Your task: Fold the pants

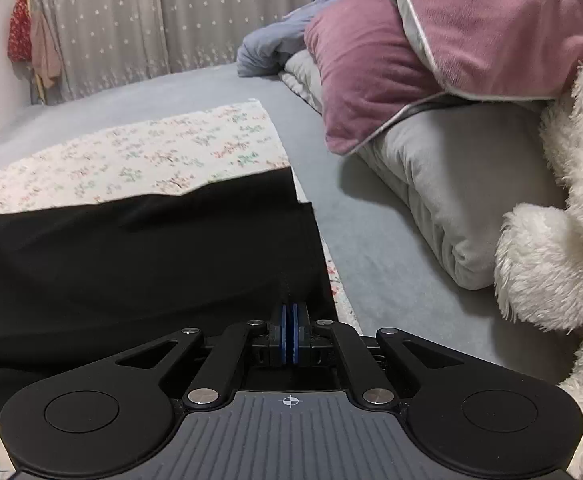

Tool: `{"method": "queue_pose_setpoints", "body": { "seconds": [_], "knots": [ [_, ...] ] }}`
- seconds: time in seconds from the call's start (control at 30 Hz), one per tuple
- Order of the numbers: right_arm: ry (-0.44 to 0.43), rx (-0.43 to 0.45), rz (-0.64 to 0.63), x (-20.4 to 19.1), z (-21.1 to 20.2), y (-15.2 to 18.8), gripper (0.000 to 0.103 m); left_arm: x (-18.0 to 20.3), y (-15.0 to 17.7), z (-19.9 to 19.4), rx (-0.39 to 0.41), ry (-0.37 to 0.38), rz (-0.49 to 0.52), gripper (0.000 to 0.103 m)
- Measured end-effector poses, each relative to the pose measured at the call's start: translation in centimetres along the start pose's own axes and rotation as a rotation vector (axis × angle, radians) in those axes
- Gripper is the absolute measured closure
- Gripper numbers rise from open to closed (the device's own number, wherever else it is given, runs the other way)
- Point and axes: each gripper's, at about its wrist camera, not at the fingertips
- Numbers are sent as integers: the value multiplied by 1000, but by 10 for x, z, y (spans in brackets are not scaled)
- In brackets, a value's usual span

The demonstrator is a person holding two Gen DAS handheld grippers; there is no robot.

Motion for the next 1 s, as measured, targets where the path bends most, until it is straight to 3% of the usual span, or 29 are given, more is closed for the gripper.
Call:
{"method": "queue_pose_setpoints", "body": {
  "seconds": [0.03, 0.2, 0.3, 0.4, 0.53, 0.57, 0.63, 0.7, 0.73, 0.77, 0.8, 0.83, 0.87, 0.93, 1.0],
  "knots": [
    [-4, -3, -5, -1, -2, -1, 101, -5, 3, -7, 7, 6, -20, 23],
    [76, -33, 42, 13, -23, 25, 92, -31, 15, -32, 5, 54, -190, 23],
    [63, -40, 165, 22, -36, 32, 89, -36, 15, -41, 12, 95, -290, 23],
    [-13, -46, 340, 27, -42, 27, 75, -24, 6, -42, 2, 143, -337, 22],
    [-108, -79, 532, 18, -34, 10, 20, 2, 0, -29, -41, 157, -332, 8],
    [-125, -98, 577, 13, -27, 6, 17, 6, 0, -20, -63, 147, -346, 8],
    [-97, -157, 625, 2, -7, -3, 17, 11, 2, -3, -122, 129, -399, 8],
    [16, -211, 659, -6, 13, -6, 18, 16, 7, 13, -178, 89, -425, 9],
    [47, -229, 690, -8, 22, -6, 23, 20, 8, 18, -190, 65, -422, 12],
    [57, -235, 724, -9, 28, -4, 45, 23, 9, 22, -191, 47, -415, 19],
    [58, -235, 751, -10, 33, -2, 60, 25, 9, 25, -193, 31, -410, 24],
    [59, -238, 760, -11, 36, -1, 87, 26, 9, 28, -203, 14, -409, 35],
    [56, -232, 770, -12, 38, 0, 98, 27, 8, 32, -218, 0, -408, 51],
    [51, -204, 768, -12, 37, -1, 101, 28, 8, 39, -247, -18, -406, 63],
    [32, -178, 762, -9, 37, -1, 101, 30, 4, 39, -236, -30, -393, 69]
  ]
}}
Point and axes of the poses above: each gripper's, at about its wrist camera, not at the fingertips, and z roughly the way its jaws point, x to its right, y to its underside, and after that the axes turned 6 degrees about x, right-handed
